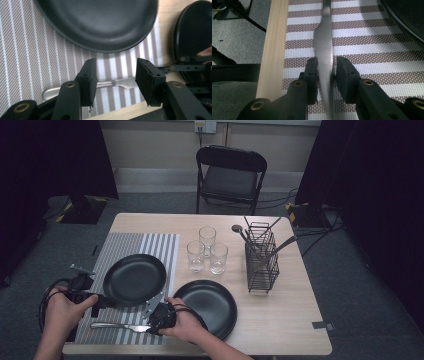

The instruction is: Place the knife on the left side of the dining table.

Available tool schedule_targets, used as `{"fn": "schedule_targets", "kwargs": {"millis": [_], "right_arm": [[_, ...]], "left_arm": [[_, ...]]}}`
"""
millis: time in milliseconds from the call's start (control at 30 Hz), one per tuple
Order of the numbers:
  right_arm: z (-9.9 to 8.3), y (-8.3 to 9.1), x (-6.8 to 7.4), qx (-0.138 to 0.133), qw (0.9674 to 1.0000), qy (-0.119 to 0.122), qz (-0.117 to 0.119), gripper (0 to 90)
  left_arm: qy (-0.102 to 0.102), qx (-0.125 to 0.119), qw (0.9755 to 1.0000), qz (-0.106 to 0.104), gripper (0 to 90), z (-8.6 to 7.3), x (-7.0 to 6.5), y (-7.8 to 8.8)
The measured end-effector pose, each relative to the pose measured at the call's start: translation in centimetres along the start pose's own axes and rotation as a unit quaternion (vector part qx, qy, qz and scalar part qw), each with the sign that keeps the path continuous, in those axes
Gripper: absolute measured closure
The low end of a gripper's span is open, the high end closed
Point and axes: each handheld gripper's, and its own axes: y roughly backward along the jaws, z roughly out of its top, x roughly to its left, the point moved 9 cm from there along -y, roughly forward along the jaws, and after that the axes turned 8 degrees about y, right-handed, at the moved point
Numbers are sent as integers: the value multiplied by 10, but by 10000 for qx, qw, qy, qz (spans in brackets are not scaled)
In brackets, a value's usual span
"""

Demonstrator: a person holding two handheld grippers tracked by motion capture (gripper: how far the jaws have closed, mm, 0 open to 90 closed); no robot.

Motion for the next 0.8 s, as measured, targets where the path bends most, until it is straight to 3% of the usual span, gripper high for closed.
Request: {"fn": "schedule_targets", "kwargs": {"millis": [367, 467, 800], "right_arm": [[0, 0, 0, -8, 10000, 5, -22, 713], [-1, 0, 0, -5, 10000, -10, -37, 718], [-1, 1, 0, -75, 9999, -67, -87, 745]], "left_arm": [[-156, -8, 9997, -202, 409, 6, -18, -11], [-136, -61, 9992, -377, 366, 10, -23, -13], [-184, -338, 9978, -541, 330, 20, -34, -14]]}}
